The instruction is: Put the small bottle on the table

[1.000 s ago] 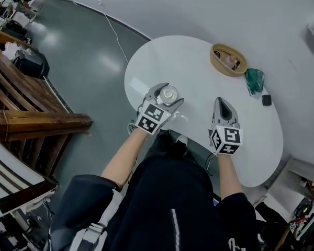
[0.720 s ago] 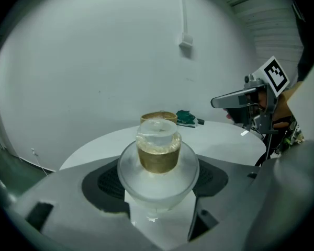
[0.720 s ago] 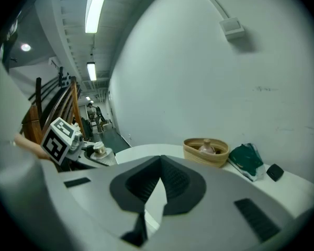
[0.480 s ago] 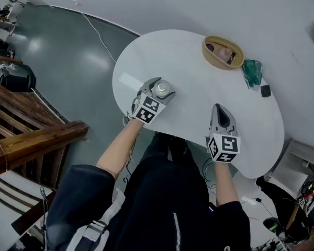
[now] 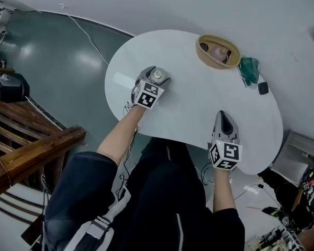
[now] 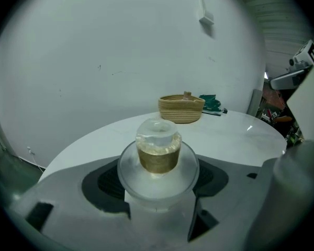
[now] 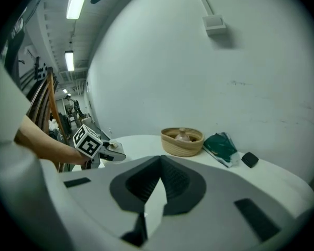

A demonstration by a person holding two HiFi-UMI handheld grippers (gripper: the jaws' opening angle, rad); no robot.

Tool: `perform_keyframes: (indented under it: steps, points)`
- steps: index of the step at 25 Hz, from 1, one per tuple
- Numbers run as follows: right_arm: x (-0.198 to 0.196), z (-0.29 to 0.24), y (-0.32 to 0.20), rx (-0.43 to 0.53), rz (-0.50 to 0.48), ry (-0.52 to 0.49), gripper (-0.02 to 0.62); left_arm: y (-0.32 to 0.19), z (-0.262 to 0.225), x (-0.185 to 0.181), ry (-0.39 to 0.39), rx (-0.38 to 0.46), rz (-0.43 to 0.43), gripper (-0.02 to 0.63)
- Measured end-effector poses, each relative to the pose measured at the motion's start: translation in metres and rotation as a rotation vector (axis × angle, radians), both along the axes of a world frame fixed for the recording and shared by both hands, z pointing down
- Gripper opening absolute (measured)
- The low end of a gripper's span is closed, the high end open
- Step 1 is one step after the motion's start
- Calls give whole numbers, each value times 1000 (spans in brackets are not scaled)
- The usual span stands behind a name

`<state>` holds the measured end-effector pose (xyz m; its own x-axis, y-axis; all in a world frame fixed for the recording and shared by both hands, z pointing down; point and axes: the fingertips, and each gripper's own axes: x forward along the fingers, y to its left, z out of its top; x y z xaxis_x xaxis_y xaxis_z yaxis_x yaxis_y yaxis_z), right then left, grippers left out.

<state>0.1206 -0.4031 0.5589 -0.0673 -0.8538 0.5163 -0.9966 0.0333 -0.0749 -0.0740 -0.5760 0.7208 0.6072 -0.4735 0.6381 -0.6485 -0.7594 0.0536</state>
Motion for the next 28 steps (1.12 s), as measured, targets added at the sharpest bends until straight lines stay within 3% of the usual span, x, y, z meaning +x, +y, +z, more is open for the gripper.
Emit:
perform_keyframes:
  steps: [5, 13, 20, 24, 28]
  points:
    - [3, 2, 4, -15, 32, 8, 2, -10, 14, 6, -5, -18, 10, 338]
    - [14, 3, 7, -18, 67, -2, 2, -14, 20, 10, -36, 31, 34, 341]
    - [9, -16, -3, 28, 32, -2, 2, -7, -4, -7, 19, 50, -6, 372]
    - [2, -27, -9, 56, 2, -5, 2, 10, -40, -16, 76, 50, -24, 320]
    - [-12, -39, -10, 91, -24, -18, 2, 36, -68, -23, 162, 20, -40, 160]
